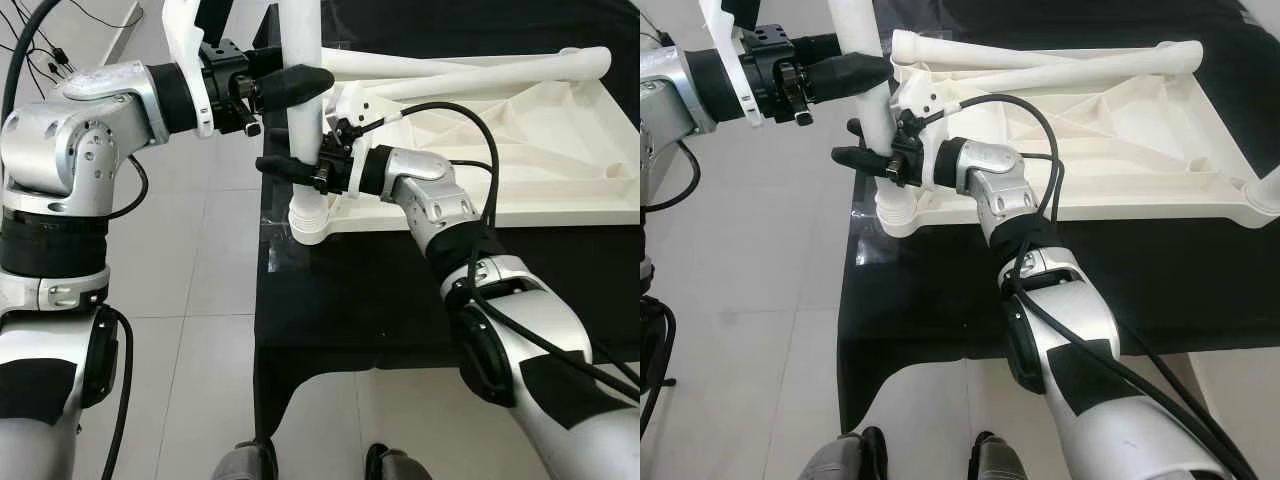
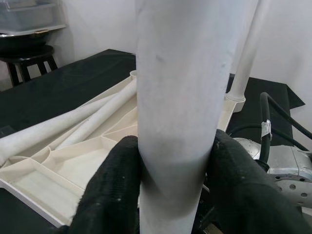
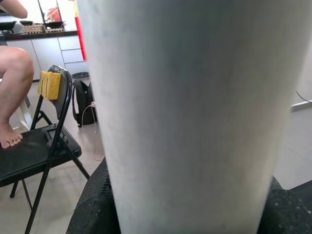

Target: Building children table

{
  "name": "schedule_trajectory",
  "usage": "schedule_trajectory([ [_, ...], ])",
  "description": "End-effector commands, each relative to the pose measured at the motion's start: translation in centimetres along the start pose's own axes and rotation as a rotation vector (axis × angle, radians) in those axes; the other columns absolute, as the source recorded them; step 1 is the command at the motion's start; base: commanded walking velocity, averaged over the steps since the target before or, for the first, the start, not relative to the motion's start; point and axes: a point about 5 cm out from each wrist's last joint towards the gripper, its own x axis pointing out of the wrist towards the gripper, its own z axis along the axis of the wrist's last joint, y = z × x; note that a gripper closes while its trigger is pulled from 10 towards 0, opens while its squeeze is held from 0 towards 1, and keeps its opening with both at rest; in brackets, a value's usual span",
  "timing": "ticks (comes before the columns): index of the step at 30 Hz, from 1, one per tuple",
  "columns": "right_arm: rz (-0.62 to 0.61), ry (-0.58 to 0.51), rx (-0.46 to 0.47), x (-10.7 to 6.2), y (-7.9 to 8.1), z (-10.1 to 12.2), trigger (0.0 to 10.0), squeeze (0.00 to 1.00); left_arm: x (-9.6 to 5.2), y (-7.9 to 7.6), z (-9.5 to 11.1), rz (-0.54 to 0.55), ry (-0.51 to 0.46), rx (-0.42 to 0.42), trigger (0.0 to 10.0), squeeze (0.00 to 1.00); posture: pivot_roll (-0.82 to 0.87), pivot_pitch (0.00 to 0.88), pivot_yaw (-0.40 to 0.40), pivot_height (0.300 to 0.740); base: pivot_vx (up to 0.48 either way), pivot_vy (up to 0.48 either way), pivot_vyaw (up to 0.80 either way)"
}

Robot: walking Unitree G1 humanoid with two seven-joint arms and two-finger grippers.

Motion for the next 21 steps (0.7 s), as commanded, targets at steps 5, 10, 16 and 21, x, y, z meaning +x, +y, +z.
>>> schedule_trajectory([
  [5,-0.115,0.082,0.077,1.2,0.9,-2.6,0.0,0.00,0.0,0.3,-1.1,0.037,0.025,-0.048,10.0,1.00,0.04,0.238,0.026,0.740,0.000,0.000,0.00],
  [10,-0.750,0.209,0.184,1.4,4.4,-8.1,0.0,0.00,-0.6,1.4,-0.9,0.122,0.020,-0.069,10.0,0.00,0.06,0.256,0.030,0.740,0.000,0.000,0.00],
  [16,-0.735,0.191,0.180,2.7,5.7,-8.7,0.0,0.00,-0.3,1.2,-1.1,0.110,0.038,-0.063,10.0,0.00,0.06,0.237,0.029,0.740,0.000,0.000,0.00],
  [21,-0.719,0.190,0.154,3.3,4.9,-8.2,0.0,0.00,-0.5,1.1,-1.0,0.109,0.033,-0.060,10.0,0.00,0.06,0.240,0.028,0.740,0.000,0.000,0.00],
])
